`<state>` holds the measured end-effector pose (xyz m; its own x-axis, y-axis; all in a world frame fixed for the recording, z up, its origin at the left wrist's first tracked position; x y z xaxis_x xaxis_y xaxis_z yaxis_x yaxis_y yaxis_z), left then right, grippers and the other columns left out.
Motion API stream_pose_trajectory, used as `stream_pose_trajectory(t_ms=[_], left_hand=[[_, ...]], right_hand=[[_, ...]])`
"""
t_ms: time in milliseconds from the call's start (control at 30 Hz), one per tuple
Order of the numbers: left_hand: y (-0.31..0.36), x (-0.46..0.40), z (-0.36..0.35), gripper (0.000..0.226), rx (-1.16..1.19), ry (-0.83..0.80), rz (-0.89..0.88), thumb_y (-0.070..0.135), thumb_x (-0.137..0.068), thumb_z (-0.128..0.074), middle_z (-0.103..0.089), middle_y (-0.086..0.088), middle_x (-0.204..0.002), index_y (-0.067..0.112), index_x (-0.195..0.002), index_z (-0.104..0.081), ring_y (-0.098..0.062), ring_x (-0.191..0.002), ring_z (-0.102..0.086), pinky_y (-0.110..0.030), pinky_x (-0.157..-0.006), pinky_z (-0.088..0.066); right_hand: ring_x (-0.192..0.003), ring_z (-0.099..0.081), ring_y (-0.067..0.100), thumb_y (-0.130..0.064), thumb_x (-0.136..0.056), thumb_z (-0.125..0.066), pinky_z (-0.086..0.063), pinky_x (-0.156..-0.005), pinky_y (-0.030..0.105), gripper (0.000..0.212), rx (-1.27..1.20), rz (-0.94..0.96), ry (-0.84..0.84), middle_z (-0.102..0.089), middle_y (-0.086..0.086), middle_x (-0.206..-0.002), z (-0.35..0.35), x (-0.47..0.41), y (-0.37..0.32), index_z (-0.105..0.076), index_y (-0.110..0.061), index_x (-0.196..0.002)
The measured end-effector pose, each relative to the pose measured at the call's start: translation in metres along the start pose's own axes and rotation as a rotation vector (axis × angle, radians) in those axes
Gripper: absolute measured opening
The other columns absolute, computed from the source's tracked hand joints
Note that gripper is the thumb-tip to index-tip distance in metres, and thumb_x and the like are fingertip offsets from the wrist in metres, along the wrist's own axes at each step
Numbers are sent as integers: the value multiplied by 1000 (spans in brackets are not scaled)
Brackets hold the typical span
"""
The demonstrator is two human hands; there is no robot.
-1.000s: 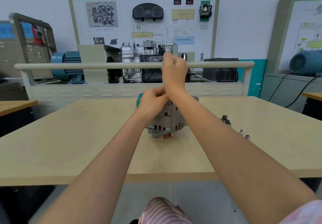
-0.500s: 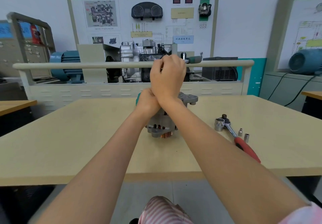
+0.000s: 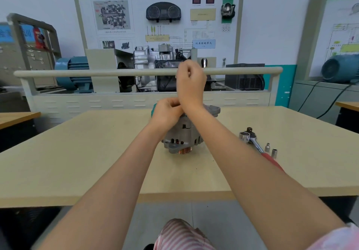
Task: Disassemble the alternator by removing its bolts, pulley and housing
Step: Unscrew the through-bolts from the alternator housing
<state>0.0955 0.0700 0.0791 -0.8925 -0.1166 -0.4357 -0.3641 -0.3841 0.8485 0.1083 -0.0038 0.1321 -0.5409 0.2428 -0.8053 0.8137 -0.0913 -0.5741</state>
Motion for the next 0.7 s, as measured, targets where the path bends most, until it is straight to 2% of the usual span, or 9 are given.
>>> stream_pose_trajectory(t_ms=[100,167,233,300,367,433,500,600,700], left_hand=[[-2,-2,1,37,-27,44,72,2,-88,-52,-48,6,-47,18,-55,-45,-11,-53,-38,-21,-47,-29],[-2,-2,-1,38,-16,50,64,2,-87,-52,-47,7,-46,19,-55,-44,-10,-51,-36,-19,-45,-29],[0,1,-2,37,-4,40,26,3,-86,-55,-55,11,-47,22,-55,-51,-11,-56,-47,-18,-50,-37],[3,3,-3,28,12,-3,-15,8,-87,-57,-69,3,-69,25,-67,-64,-17,-75,-61,-28,-69,-48],[4,4,-4,21,38,-41,-51,15,-89,-60,-72,6,-80,29,-77,-69,-15,-88,-65,-31,-82,-49],[3,3,-4,17,53,-68,-69,20,-89,-61,-72,10,-82,32,-80,-71,-12,-90,-66,-28,-83,-49],[3,3,-3,17,53,-68,-68,21,-89,-62,-73,10,-85,33,-82,-71,-11,-91,-66,-29,-84,-50],[2,3,-2,24,36,-30,-31,15,-89,-61,-72,8,-78,32,-74,-69,-17,-89,-67,-33,-82,-51],[-1,2,2,33,13,31,39,3,-88,-56,-61,7,-55,20,-59,-59,-15,-64,-52,-26,-61,-41]], right_hand=[[-78,-39,16,-14,-86,-50,-34,-75,28,23,466,227,65,-42,-2,-73,-3,7,-1,-47,-12,-63],[-79,-39,16,-16,-86,-51,-33,-76,29,30,488,194,39,-42,-3,-72,-5,5,-3,-42,-13,-58],[-68,-39,13,-15,-89,-49,-31,-64,30,43,242,51,-14,-38,-5,-60,-5,1,-5,-32,-19,-49],[-53,-32,12,-12,-90,-44,-27,-54,29,48,-85,-149,-44,-32,-5,-48,-3,-6,-5,-28,-18,-45],[-48,-32,14,-11,-91,-39,-35,-53,27,48,-313,-316,-34,-32,-1,-42,0,-14,-3,-30,-16,-44],[-48,-38,17,-12,-93,-34,-47,-53,21,47,-520,-430,-54,-35,4,-43,3,-19,-1,-33,-16,-46],[-49,-41,18,-12,-93,-32,-48,-51,18,50,-625,-483,-62,-37,4,-41,2,-20,0,-35,-15,-43],[-53,-44,15,-11,-93,-35,-43,-57,19,48,-362,-368,-35,-42,1,-47,-1,-11,-1,-39,-12,-46],[-56,-37,11,-9,-92,-42,-33,-54,24,41,-24,-76,-3,-39,-2,-53,-8,4,-6,-40,-13,-51]])
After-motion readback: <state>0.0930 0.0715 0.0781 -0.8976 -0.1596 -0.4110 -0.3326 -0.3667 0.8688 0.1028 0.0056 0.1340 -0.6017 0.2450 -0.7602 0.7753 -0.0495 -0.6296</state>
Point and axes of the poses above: each hand's wrist, its own x-axis away from the middle knuckle, its own z-axis out of the back of the hand, y = z × x, the point moved 3 cm from there along -x, towards the middle knuckle
